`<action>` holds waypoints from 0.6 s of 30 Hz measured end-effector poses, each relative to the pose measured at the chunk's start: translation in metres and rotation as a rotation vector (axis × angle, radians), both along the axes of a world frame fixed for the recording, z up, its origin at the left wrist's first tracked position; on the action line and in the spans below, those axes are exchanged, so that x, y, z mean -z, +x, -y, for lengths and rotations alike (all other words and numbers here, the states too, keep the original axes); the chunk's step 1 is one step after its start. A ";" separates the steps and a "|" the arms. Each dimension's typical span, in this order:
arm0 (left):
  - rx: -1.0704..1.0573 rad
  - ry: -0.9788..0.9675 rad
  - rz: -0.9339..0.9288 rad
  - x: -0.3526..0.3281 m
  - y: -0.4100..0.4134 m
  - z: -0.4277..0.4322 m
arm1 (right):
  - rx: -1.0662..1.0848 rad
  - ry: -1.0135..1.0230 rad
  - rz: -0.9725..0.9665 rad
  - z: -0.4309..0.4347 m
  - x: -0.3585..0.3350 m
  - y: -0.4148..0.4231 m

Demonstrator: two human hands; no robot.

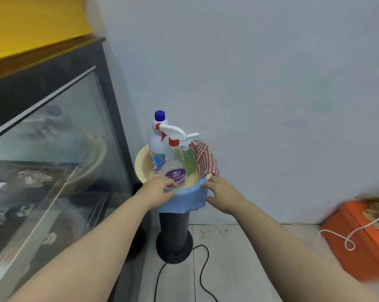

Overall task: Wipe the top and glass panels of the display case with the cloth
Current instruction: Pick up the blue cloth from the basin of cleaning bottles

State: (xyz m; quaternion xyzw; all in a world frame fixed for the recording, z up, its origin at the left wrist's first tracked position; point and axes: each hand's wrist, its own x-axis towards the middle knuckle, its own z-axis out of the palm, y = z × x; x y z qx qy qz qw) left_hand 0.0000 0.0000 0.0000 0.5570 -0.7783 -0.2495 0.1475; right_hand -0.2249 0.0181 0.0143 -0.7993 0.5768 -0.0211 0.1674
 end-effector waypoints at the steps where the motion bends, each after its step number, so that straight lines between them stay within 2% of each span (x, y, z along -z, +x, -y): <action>1: 0.007 0.028 0.059 0.004 -0.001 0.000 | -0.023 0.001 -0.014 0.004 0.004 0.002; 3: 0.045 0.002 0.163 0.014 -0.003 0.006 | -0.097 -0.029 -0.045 0.016 0.012 0.005; 5: 0.050 0.009 0.184 0.021 -0.005 0.012 | -0.173 -0.032 -0.060 0.030 0.018 0.008; 8: 0.002 0.101 0.044 0.023 -0.001 0.022 | -0.243 -0.044 0.028 0.055 0.022 0.006; 11: -0.083 0.203 -0.071 0.017 0.003 0.027 | -0.299 0.037 0.089 0.076 0.019 0.005; 15: -0.170 0.166 -0.141 0.003 -0.005 0.033 | -0.308 0.008 0.163 0.096 0.011 0.006; 18: -0.260 0.168 -0.298 -0.001 -0.009 0.037 | -0.249 0.186 0.386 0.112 -0.001 0.010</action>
